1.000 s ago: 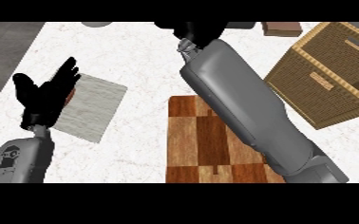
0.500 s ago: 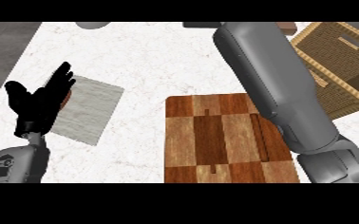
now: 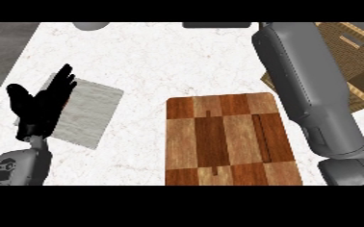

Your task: Pick the lemon from the cutting board and place it in the basket

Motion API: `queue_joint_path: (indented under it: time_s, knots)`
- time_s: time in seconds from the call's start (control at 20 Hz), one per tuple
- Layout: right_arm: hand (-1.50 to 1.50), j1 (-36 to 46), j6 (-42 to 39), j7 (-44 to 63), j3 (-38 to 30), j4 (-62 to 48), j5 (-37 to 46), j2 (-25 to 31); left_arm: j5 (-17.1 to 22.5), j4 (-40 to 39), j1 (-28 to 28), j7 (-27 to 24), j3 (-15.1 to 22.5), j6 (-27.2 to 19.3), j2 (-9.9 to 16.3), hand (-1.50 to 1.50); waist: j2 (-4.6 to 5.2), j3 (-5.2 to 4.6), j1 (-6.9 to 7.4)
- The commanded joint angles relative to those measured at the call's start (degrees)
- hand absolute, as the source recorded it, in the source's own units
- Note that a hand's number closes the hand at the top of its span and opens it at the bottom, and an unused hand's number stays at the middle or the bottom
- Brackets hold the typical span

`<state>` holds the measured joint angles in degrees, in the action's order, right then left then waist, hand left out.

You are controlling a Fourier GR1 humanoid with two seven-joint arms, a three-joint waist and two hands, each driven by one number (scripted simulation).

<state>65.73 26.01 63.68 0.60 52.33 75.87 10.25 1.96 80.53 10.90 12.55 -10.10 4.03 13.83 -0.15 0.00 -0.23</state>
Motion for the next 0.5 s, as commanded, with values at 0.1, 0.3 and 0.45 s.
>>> queue_joint_path:
  time_s: [0.1, 0.3, 0.45]
  knots:
    - [1.50, -8.7, -0.6, -0.6, -2.6, 6.6, -1.6, 2.9, 1.5, 0.8, 0.6, 1.7, -1.4, 1.2, 1.3, 0.00, 0.01, 0.01, -0.01]
    - [1.50, -10.5, 2.5, -3.9, -5.9, 6.3, -3.6, 3.6, 0.1, -1.4, 1.5, -0.9, -1.0, 0.8, 1.0, 0.00, 0.21, 0.00, 0.38]
    - [1.50, -19.1, 1.6, -5.3, -4.9, 14.9, -4.5, 2.9, -1.0, 2.4, 1.5, 3.8, 1.1, -1.8, -1.1, 0.00, -0.09, 0.03, -0.17]
